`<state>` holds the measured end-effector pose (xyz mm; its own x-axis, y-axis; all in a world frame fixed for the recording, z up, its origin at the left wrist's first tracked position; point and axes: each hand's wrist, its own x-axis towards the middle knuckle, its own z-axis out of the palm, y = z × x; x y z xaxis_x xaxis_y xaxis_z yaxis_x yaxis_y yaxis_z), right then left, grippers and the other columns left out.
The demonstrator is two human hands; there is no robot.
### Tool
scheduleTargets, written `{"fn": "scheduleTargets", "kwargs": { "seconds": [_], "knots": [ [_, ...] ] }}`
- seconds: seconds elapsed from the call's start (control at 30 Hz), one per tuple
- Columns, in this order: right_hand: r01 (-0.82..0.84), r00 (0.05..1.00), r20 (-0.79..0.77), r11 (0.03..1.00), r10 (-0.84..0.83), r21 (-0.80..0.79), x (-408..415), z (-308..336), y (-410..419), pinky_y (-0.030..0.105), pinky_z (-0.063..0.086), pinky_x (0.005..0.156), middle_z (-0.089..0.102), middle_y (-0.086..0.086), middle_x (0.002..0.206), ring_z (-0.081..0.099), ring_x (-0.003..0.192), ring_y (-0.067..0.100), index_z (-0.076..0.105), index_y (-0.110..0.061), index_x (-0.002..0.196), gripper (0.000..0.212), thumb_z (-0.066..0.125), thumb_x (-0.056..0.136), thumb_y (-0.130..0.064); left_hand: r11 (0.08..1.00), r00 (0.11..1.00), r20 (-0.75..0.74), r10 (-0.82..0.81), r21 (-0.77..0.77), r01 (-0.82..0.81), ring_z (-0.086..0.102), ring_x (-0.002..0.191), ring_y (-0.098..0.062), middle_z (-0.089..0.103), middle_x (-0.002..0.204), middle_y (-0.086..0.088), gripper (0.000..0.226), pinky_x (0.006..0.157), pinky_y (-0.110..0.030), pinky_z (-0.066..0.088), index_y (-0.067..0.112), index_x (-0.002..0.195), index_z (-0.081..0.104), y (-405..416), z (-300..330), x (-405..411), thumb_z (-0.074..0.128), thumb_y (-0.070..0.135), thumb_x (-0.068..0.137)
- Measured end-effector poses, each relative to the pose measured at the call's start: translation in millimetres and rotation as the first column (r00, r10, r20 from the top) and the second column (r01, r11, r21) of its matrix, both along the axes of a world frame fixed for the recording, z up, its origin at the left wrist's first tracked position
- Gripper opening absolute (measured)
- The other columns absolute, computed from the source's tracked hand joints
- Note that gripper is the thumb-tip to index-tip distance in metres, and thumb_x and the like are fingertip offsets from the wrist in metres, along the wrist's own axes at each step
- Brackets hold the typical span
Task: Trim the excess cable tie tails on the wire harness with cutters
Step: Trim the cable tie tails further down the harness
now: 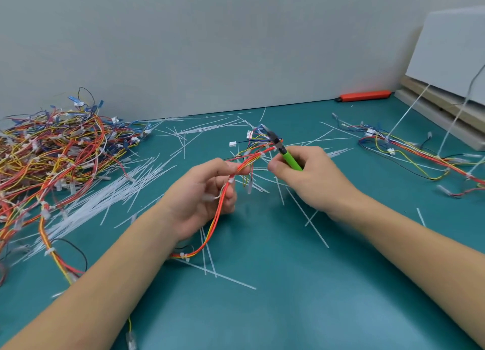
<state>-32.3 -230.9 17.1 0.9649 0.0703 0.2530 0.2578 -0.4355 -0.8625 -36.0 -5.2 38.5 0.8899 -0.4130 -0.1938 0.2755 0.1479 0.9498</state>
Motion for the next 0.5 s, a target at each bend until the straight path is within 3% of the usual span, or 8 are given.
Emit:
{"fn": "scheduleTargets", "kwargs": {
  "seconds": [0.13,0.23,0.33,0.4,0.5],
  "knots": [
    [-0.016,0.999,0.044,0.999,0.015,0.040,-2,7,-3,0.024,0.030,0.052,0.049,0.010,0.068,0.035,0.057,0.010,0.063,-0.005,0.086,0.028,0.065,0.101,-0.029,0.999,0.999,-0.013,-0.034,-0.026,0.033,0.054,0.057,-0.017,0.062,0.077,-0.003,0.029,0.057,-0.027,0.047,0.015,0.100,0.079,2,2,-1,0.066,0.021,0.075],
    [-0.034,0.984,0.167,0.986,0.062,-0.166,-6,11,-6,0.020,0.031,0.054,0.051,0.002,0.063,0.037,0.057,0.007,0.061,-0.013,0.079,0.022,0.067,0.099,-0.020,0.998,0.993,0.112,0.035,0.049,-0.041,0.063,0.066,-0.019,0.070,0.098,-0.006,0.034,0.055,-0.026,0.049,0.020,0.113,0.074,-3,0,-1,0.068,0.020,0.080],
    [-0.084,0.960,0.232,0.954,0.155,-0.288,-9,13,-2,0.017,0.032,0.058,0.053,-0.004,0.068,0.043,0.063,0.008,0.063,-0.015,0.079,0.018,0.071,0.095,-0.011,0.967,0.915,0.385,0.123,0.161,-0.198,0.063,0.066,-0.016,0.073,0.093,-0.005,0.022,0.053,-0.021,0.049,0.028,0.110,0.076,-8,-4,-1,0.076,0.021,0.089],
    [-0.103,0.951,0.250,0.948,0.183,-0.301,-10,13,1,0.013,0.034,0.061,0.054,-0.008,0.071,0.047,0.065,0.005,0.065,-0.014,0.082,0.014,0.071,0.093,-0.008,0.931,0.836,0.544,0.073,0.262,-0.252,0.063,0.065,-0.013,0.073,0.085,0.003,0.017,0.056,-0.018,0.047,0.029,0.106,0.077,-10,-7,-1,0.077,0.026,0.089],
    [-0.104,0.940,0.281,0.947,0.193,-0.304,-11,14,0,0.011,0.035,0.063,0.054,-0.011,0.071,0.048,0.066,0.001,0.067,-0.009,0.084,0.010,0.072,0.092,-0.007,0.891,0.810,0.586,0.025,0.354,-0.284,0.063,0.064,-0.010,0.075,0.081,0.007,0.012,0.059,-0.019,0.047,0.030,0.095,0.080,-13,-11,-3,0.075,0.034,0.084]
  ]
}}
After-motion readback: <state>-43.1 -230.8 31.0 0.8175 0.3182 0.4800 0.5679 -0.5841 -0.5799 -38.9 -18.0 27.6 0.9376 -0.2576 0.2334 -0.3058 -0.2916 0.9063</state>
